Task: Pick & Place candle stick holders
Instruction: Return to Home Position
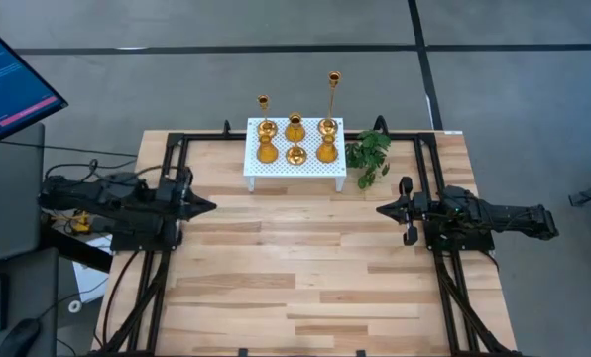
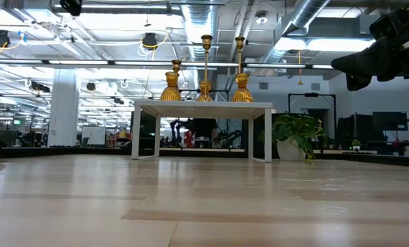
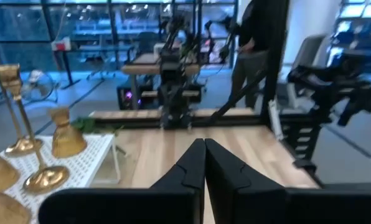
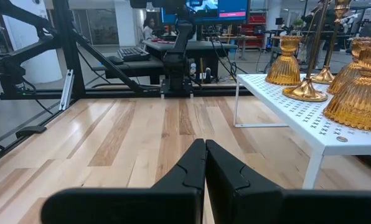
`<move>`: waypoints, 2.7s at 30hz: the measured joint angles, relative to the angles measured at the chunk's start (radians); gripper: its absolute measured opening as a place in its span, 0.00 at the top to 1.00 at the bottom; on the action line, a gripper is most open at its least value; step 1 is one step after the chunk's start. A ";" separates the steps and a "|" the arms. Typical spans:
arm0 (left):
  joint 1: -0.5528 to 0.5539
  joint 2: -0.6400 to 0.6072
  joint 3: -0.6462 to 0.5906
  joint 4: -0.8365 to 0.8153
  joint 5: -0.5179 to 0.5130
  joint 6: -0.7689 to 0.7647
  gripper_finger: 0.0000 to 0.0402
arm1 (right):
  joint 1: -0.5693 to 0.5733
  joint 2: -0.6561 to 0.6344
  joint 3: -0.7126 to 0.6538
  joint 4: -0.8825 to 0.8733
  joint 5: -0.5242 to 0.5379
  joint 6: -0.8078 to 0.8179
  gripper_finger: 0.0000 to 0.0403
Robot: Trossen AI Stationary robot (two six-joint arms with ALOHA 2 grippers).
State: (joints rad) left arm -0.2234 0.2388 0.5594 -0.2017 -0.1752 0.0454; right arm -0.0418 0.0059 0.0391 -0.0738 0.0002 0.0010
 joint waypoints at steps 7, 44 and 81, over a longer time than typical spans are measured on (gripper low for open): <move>0.000 -0.078 0.000 -0.014 0.011 0.011 0.98 | 0.000 0.000 0.000 0.000 0.000 0.000 1.00; 0.000 -0.237 -0.234 -0.004 0.083 -0.003 0.98 | 0.000 0.000 0.000 0.000 0.000 0.000 1.00; 0.000 -0.238 -0.498 0.111 0.167 -0.051 0.98 | 0.000 0.000 0.000 0.000 0.000 0.000 1.00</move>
State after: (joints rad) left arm -0.2234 0.0006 0.0612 -0.0903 -0.0086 -0.0055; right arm -0.0418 0.0059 0.0387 -0.0738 0.0002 0.0010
